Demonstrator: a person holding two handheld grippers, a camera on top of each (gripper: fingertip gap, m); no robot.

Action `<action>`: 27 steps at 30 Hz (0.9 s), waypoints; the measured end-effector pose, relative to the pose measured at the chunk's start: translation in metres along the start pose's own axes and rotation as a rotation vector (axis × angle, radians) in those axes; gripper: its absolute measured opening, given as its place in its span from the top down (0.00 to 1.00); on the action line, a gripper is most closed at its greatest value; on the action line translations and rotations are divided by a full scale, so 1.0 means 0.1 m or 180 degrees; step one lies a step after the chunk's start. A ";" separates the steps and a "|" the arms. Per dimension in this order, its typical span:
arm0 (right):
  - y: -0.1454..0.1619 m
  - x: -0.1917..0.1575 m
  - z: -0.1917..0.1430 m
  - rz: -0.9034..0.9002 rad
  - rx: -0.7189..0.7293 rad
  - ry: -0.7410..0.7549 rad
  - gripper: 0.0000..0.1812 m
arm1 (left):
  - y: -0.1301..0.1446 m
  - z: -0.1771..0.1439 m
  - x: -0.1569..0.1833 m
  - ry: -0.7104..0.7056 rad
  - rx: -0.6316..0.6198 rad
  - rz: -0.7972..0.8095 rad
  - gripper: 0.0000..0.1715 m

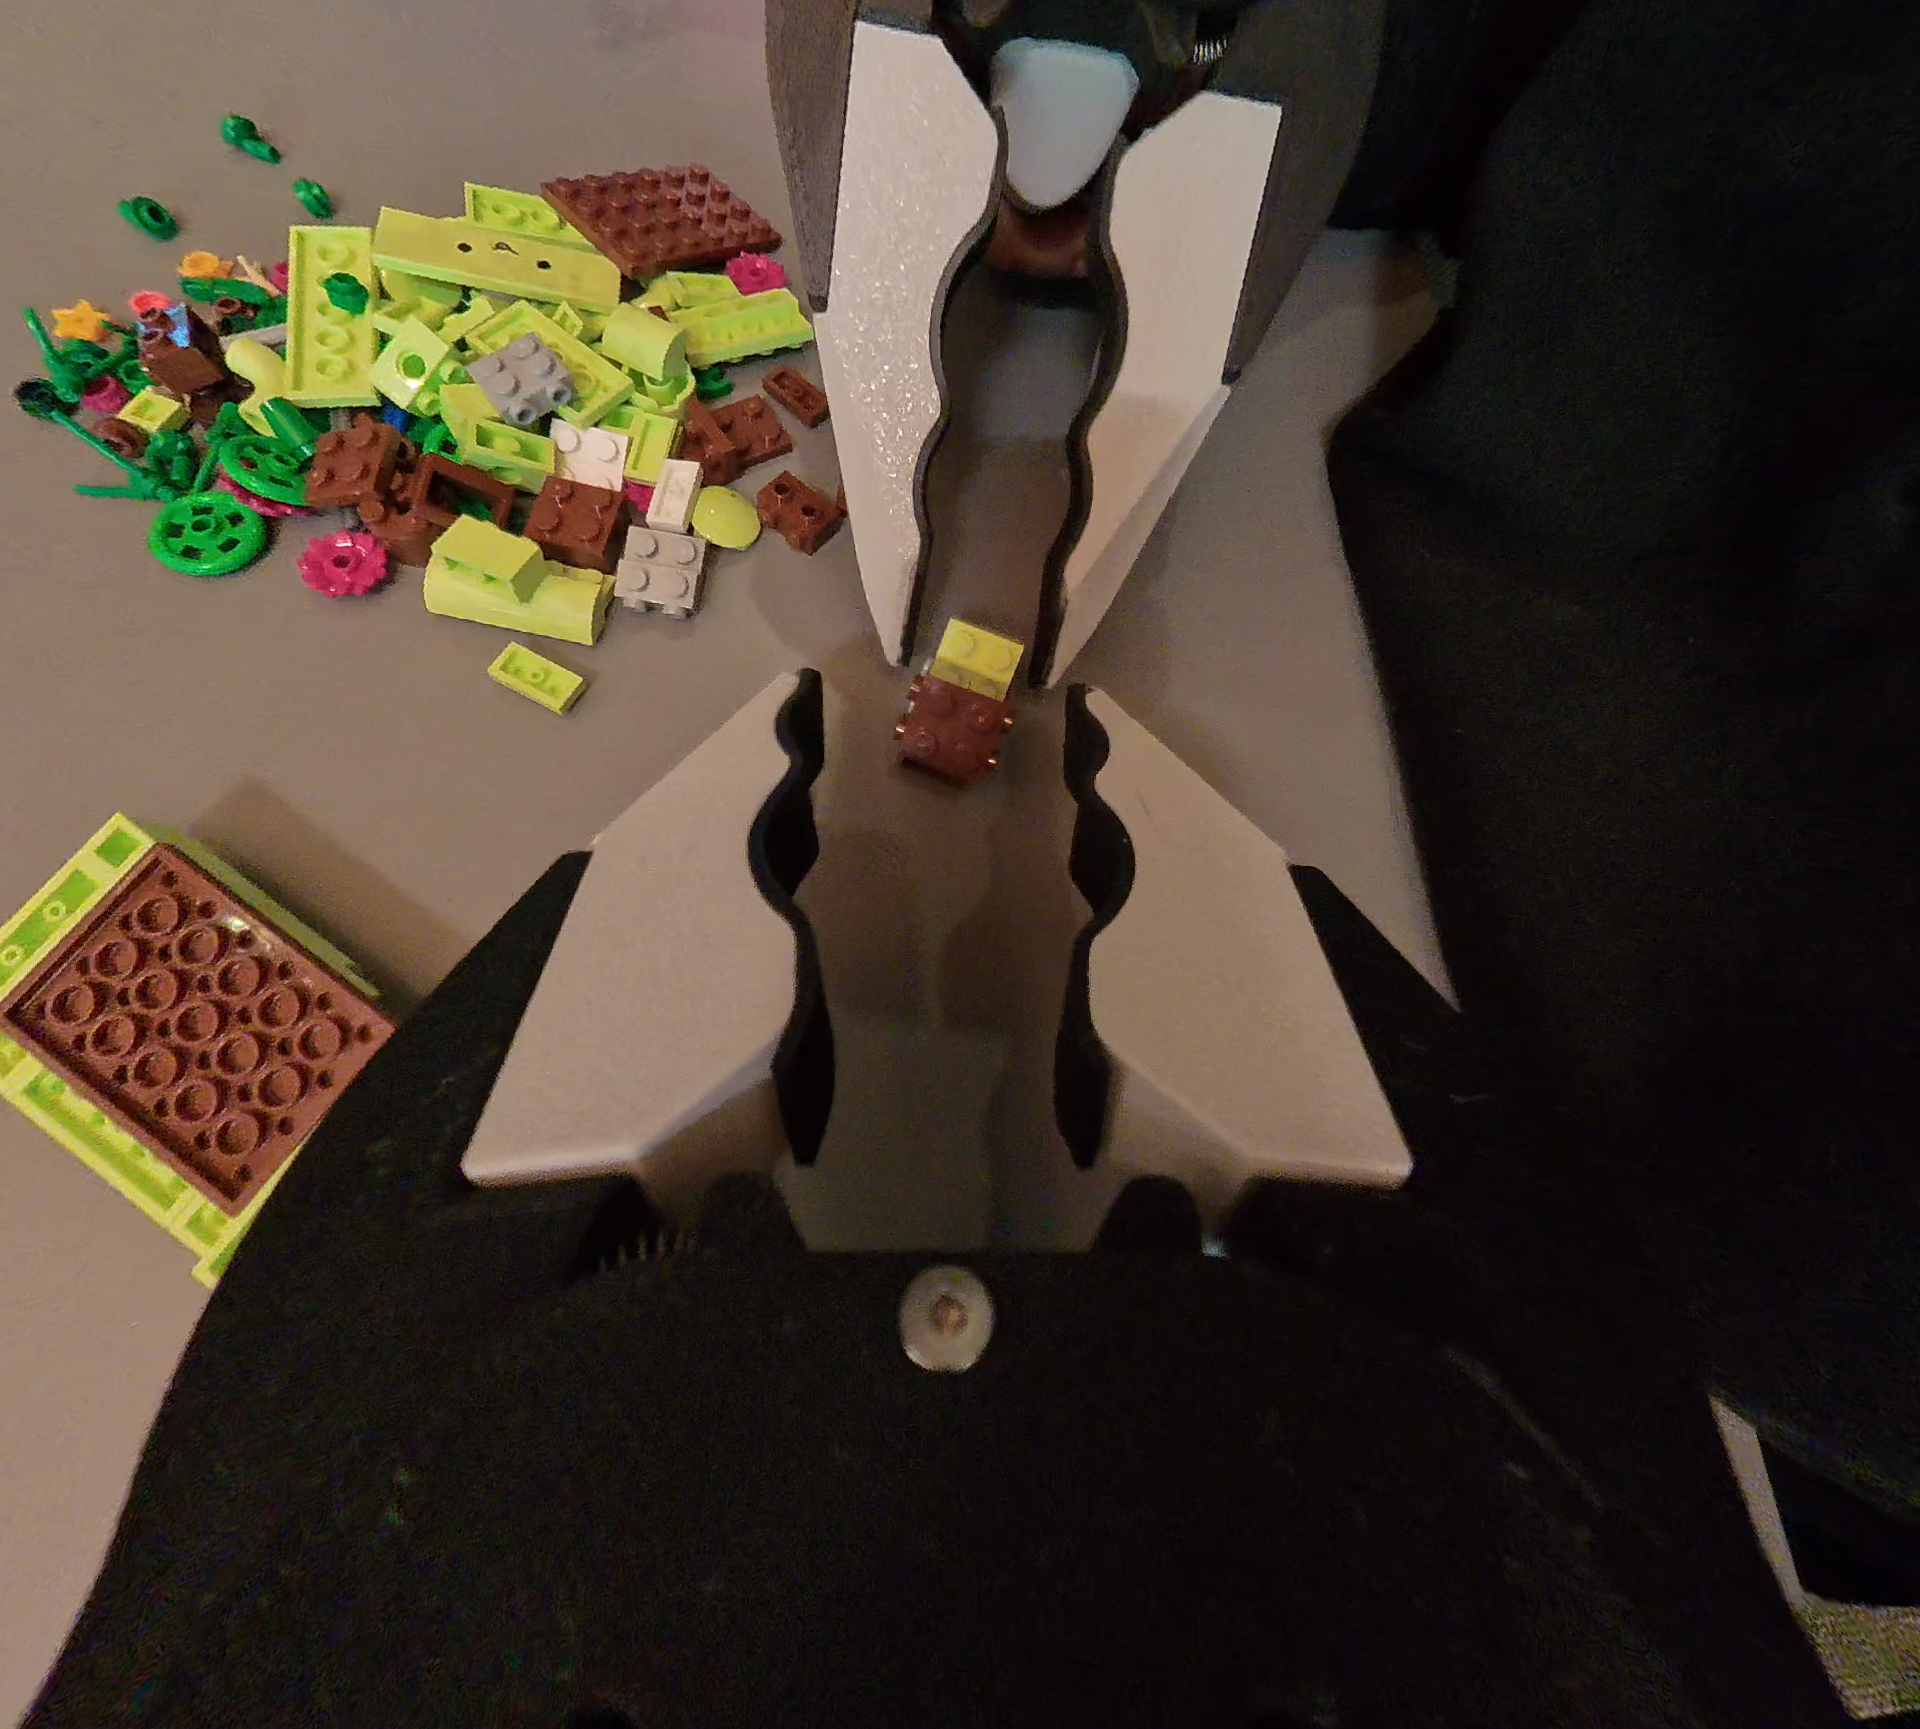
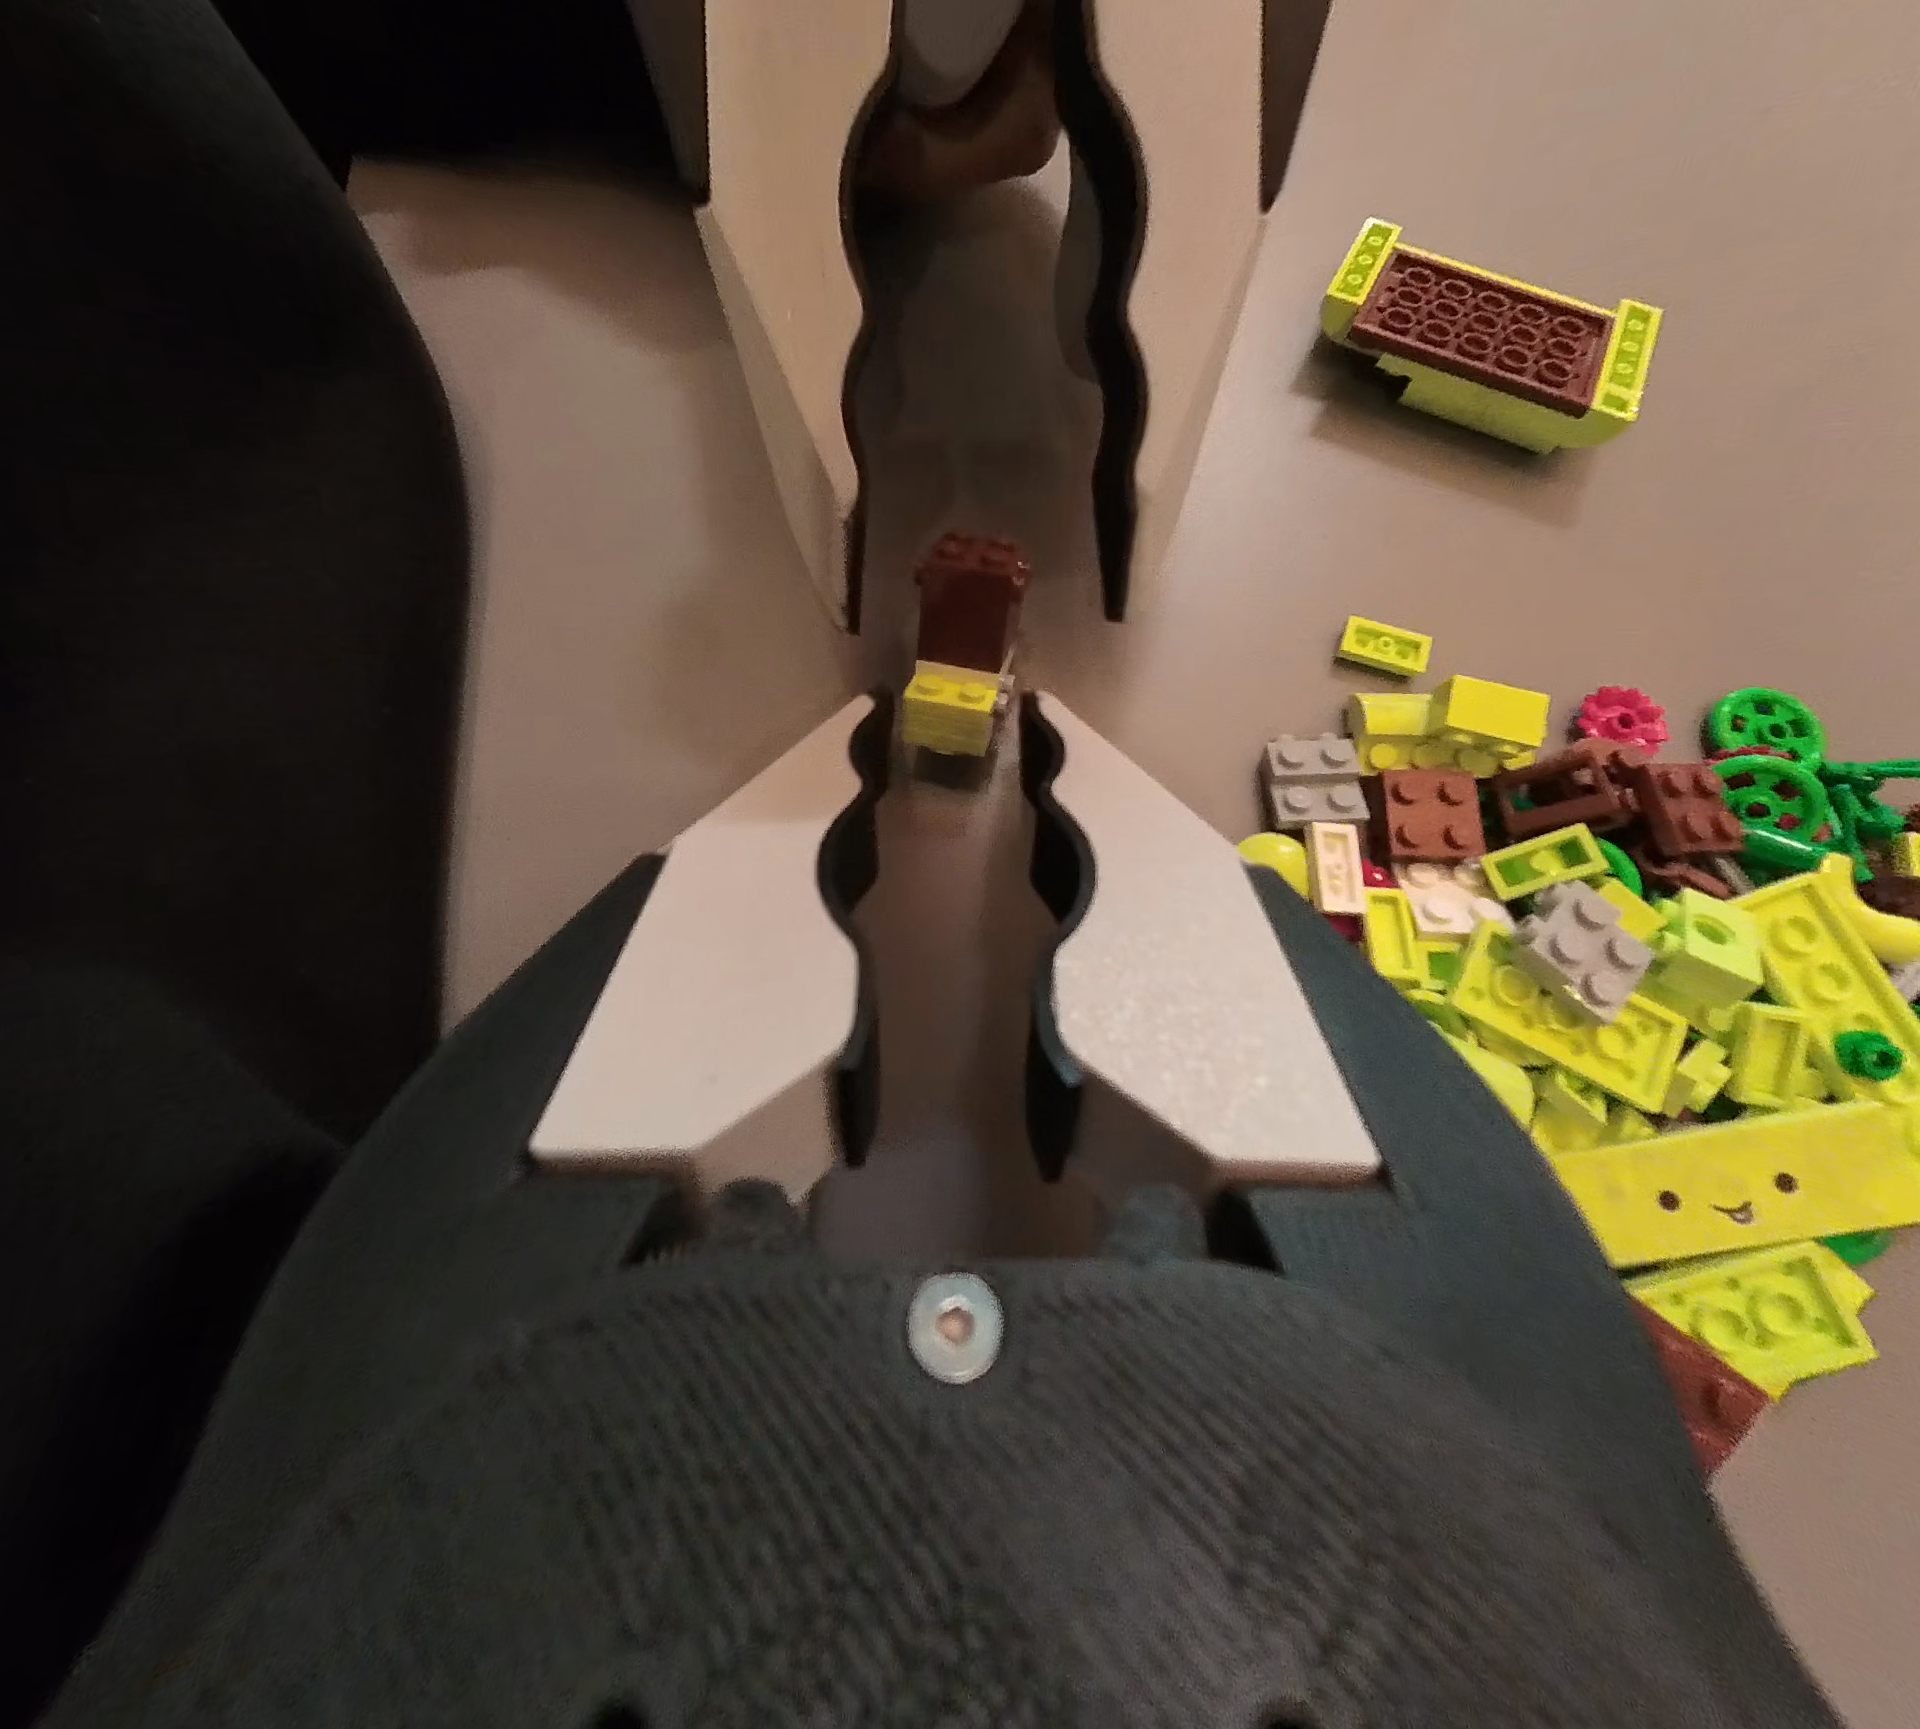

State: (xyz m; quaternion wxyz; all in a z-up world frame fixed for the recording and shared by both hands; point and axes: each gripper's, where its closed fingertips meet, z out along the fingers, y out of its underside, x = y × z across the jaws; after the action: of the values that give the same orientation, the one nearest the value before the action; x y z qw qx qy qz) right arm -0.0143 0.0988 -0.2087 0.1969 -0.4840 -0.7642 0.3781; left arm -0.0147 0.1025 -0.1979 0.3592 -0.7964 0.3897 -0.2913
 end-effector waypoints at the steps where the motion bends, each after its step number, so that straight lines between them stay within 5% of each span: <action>1: -0.01 0.00 -0.01 0.0011 0.0021 0.0003 0.90 | 0.01 0.01 0.00 -0.0014 -0.0027 0.0013 0.76; 17: -0.36 0.13 -0.32 0.1060 0.1056 -0.0530 0.92 | -0.08 -0.06 -0.02 0.0097 0.0213 -0.0168 0.89; 27: -0.21 0.11 -0.22 0.1152 0.0742 -0.0554 0.92 | -0.23 -0.15 -0.07 0.0260 0.0617 -0.0510 0.93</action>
State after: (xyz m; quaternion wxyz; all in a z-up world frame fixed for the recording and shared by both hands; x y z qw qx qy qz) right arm -0.0169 0.1122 -0.1789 0.1138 -0.5526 -0.6303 0.5333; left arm -0.0204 0.1129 -0.1719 0.3939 -0.7740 0.3091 -0.3876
